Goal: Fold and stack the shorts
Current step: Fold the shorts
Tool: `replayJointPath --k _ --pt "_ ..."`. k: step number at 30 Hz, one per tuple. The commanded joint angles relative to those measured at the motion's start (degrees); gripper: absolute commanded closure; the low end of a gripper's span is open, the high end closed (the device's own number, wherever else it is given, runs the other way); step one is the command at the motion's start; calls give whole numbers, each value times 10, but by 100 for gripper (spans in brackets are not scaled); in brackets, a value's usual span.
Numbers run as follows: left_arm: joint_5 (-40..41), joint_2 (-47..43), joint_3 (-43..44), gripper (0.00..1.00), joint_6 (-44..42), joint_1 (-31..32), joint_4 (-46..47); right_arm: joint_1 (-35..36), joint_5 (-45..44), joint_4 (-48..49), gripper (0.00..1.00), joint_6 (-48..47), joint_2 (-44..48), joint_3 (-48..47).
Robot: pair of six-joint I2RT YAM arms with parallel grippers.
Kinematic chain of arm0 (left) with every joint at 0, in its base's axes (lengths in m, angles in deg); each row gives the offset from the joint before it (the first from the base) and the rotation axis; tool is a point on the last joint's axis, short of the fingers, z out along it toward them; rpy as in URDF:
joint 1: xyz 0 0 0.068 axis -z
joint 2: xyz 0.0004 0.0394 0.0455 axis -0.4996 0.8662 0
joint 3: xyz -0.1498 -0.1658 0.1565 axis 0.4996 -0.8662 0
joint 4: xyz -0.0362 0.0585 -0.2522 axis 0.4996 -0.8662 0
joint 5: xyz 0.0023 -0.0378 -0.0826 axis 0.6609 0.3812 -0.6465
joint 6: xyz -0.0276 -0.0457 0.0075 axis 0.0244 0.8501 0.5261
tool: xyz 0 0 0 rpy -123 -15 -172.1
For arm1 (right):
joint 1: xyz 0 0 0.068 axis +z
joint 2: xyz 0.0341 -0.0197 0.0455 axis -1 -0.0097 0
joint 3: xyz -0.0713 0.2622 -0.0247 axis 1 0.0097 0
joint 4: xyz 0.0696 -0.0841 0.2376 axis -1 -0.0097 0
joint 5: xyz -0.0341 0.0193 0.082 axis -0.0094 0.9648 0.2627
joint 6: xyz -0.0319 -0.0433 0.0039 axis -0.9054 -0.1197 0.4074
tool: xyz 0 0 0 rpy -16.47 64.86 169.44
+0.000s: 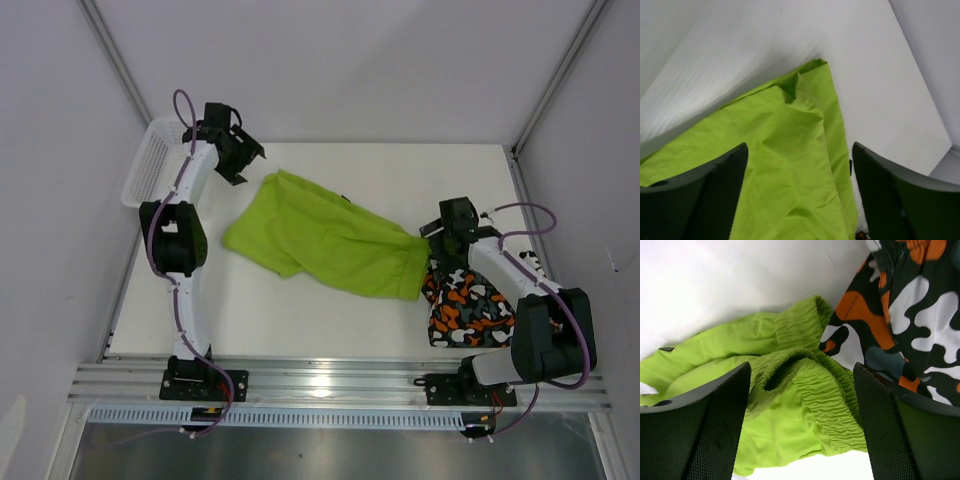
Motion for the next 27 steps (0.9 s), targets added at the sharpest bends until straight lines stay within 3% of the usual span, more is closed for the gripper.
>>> replayJointPath --k 1,3,6,11,15,18,19,21,22,27 --pt "0 10 54 10 -6 -4 -3 -3 -58 -13 16 -39 8 -44" --pt "-5 4 62 1 -23 -4 -9 -2 -74 -21 16 -62 16 -57" --pt "-3 -20 64 1 -46 -5 -24 -1 -74 -28 16 -131 26 -67" --pt "12 -103 32 1 -80 2 -35 6 -83 -52 6 -208 56 -57" --pt "25 -176 -33 1 -156 33 -15 10 -26 -14 5 -285 97 -22" --pt "7 -246 -133 1 -183 67 40 22 34 22 8 -318 134 24" --pt "-2 -264 -218 1 -183 86 67 24 51 28 9 -319 154 36" --pt "-27 -294 -270 1 -170 101 140 26 70 63 12 -326 172 76" --pt "-39 -319 -336 1 -167 116 169 25 75 70 15 -326 177 86" --pt "-56 -338 -404 1 -154 141 228 30 114 116 24 -324 134 113"
